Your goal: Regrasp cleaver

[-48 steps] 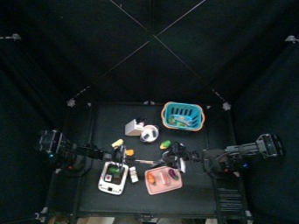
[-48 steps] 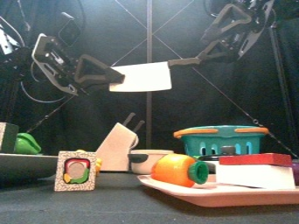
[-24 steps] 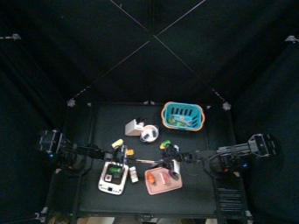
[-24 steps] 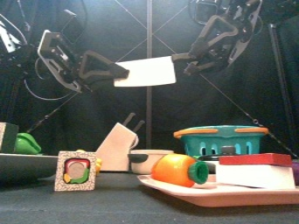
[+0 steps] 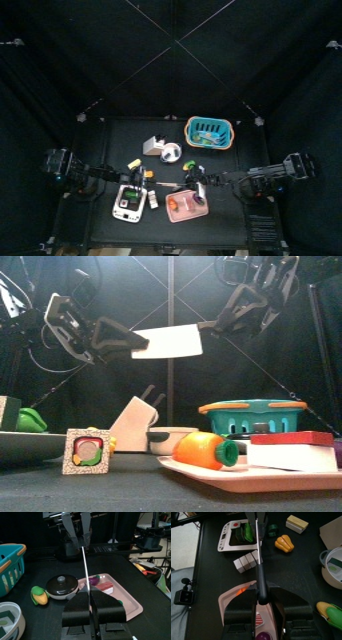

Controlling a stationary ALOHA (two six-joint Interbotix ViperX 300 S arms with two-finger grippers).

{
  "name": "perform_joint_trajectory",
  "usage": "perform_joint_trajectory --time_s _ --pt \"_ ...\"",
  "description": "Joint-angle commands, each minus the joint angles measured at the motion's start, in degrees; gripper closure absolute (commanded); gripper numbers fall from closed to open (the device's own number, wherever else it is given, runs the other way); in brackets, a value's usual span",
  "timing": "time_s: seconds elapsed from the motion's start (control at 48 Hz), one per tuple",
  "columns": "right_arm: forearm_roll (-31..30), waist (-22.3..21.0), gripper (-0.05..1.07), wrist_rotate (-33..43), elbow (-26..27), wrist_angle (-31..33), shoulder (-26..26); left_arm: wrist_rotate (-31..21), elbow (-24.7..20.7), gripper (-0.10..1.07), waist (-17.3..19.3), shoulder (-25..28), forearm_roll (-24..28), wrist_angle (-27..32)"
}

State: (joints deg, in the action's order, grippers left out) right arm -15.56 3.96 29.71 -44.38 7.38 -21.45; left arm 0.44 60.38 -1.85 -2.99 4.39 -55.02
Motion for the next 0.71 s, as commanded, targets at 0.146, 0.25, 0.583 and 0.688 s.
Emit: perform_joint_trajectory --time_s 0.146,0.25,0.583,0.688 --pt "-0.26 -0.35 0.57 -0.09 0.97 -0.62 -0.26 0.09 -1.58 0.74 0.09 -0.09 -0.09 -0.62" --pt "-0.26 -0.26 0.59 -0.09 0.70 -0.70 -0.18 0.09 -1.67 0.74 0.09 0.00 -0.09 -0.62" --pt "-0.26 -0.35 0.60 -0.18 0.35 -0.70 0.79 0.00 -1.67 0.74 -0.18 -0.09 -0.09 -0.62" --pt "-0.18 -0.18 0.60 -0.18 0.44 -0.79 1.49 -0.26 -1.93 0.74 -0.26 -0.09 -0.09 -0.62"
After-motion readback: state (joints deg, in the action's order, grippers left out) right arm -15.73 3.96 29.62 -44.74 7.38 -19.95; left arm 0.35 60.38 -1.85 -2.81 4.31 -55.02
